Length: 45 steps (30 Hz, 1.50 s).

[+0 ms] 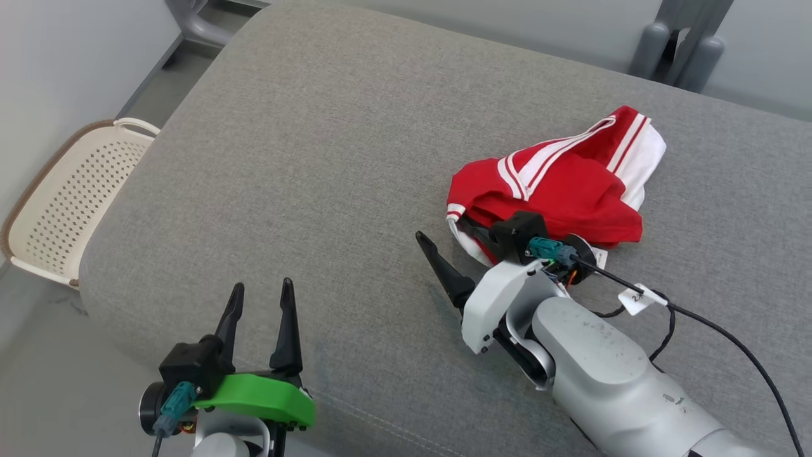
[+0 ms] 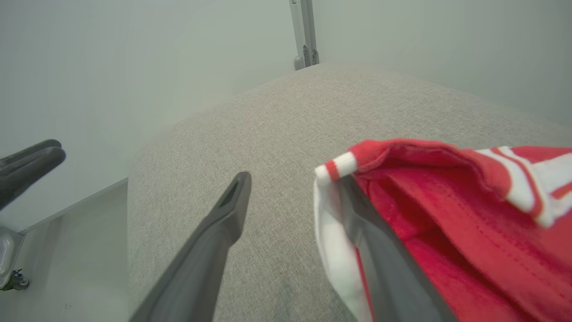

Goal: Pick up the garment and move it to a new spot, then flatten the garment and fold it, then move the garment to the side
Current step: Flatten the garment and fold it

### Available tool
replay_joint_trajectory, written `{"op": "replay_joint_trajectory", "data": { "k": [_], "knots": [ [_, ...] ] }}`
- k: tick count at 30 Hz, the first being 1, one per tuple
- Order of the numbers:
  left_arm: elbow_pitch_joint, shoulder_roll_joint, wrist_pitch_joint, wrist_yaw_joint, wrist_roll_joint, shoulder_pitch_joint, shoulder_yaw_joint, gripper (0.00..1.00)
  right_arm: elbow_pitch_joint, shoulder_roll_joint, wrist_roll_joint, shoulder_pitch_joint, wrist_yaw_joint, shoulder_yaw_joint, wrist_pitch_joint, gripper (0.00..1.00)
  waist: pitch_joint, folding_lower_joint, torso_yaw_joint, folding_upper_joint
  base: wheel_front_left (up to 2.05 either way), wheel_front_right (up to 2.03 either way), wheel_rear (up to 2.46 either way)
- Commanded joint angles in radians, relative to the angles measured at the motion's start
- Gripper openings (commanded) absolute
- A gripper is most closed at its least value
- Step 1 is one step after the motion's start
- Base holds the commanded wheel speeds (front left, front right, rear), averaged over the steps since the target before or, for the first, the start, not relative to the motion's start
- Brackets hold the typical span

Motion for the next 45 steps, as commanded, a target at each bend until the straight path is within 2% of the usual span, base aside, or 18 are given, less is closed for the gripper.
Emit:
{"op": "replay_joint_trajectory", "data": {
  "k": [1, 7, 12, 17, 23, 28, 34, 35, 36, 37, 38, 39, 45],
  "knots": [
    [-0.003, 0.000, 0.000, -0.001, 0.004, 0.011, 0.005, 1.00, -0.007, -0.005, 0.004, 0.015, 0.000, 0.001, -0.013, 1.00, -0.024, 0.0000, -0.038, 0.0000, 0.00, 0.00, 0.00],
    [-0.001, 0.007, 0.000, -0.004, 0.021, 0.032, 0.018, 1.00, -0.070, -0.004, 0.008, 0.062, 0.000, -0.052, -0.042, 1.00, -0.070, 0.0000, -0.118, 0.0000, 0.00, 0.00, 0.00],
    [-0.001, 0.012, 0.000, -0.004, 0.028, 0.043, 0.013, 1.00, -0.086, -0.005, -0.056, 0.111, 0.000, -0.181, -0.048, 1.00, -0.092, 0.0000, -0.162, 0.0000, 0.00, 0.00, 0.00],
    [-0.007, 0.014, 0.000, -0.008, 0.032, 0.041, 0.003, 1.00, -0.037, -0.006, -0.182, 0.134, 0.000, -0.386, -0.048, 1.00, -0.079, 0.0000, -0.159, 0.0000, 0.00, 0.00, 0.00],
    [-0.004, 0.015, 0.002, -0.009, 0.030, 0.027, -0.008, 1.00, 0.061, -0.019, -0.319, 0.105, 0.000, -0.590, -0.030, 1.00, -0.029, 0.0000, -0.111, 0.0000, 0.00, 0.00, 0.00],
    [-0.001, 0.013, 0.002, -0.007, 0.024, 0.009, -0.008, 1.00, 0.139, -0.013, -0.359, 0.072, 0.000, -0.639, -0.005, 1.00, 0.006, 0.0000, -0.076, 0.0000, 0.00, 0.00, 0.00],
    [0.007, 0.013, 0.001, -0.007, 0.022, 0.002, -0.002, 1.00, 0.199, -0.007, -0.293, 0.028, 0.000, -0.605, 0.003, 1.00, 0.022, 0.0000, -0.068, 0.0000, 0.00, 0.00, 0.00],
    [0.008, 0.013, 0.001, -0.005, 0.022, 0.000, -0.001, 1.00, 0.203, -0.006, -0.282, 0.021, 0.000, -0.593, -0.002, 0.80, 0.023, 0.0000, -0.070, 0.0000, 0.00, 0.00, 0.00],
    [0.008, 0.012, 0.001, -0.004, 0.022, -0.001, 0.000, 1.00, 0.207, -0.006, -0.273, 0.018, 0.000, -0.583, -0.007, 0.42, 0.024, 0.0000, -0.073, 0.0000, 0.00, 0.00, 0.00],
    [0.008, 0.012, 0.001, -0.004, 0.023, -0.003, 0.000, 1.00, 0.206, -0.005, -0.262, 0.014, 0.000, -0.570, -0.012, 0.26, 0.023, 0.0000, -0.078, 0.0000, 0.00, 0.00, 0.00],
    [0.008, 0.013, 0.001, -0.004, 0.024, -0.003, 0.000, 1.00, 0.203, -0.005, -0.256, 0.009, 0.000, -0.559, -0.019, 0.16, 0.023, 0.0000, -0.082, 0.0000, 0.00, 0.00, 0.00],
    [0.009, 0.013, 0.001, -0.004, 0.025, -0.004, 0.001, 1.00, 0.199, -0.005, -0.248, 0.004, 0.000, -0.544, -0.025, 0.01, 0.022, 0.0000, -0.087, 0.0000, 0.00, 0.00, 0.00],
    [0.012, 0.016, 0.000, 0.000, 0.028, 0.002, 0.006, 1.00, 0.157, -0.005, -0.224, -0.010, 0.000, -0.489, -0.044, 0.00, 0.006, 0.0000, -0.127, 0.0000, 0.00, 0.00, 0.00]
  ]
}}
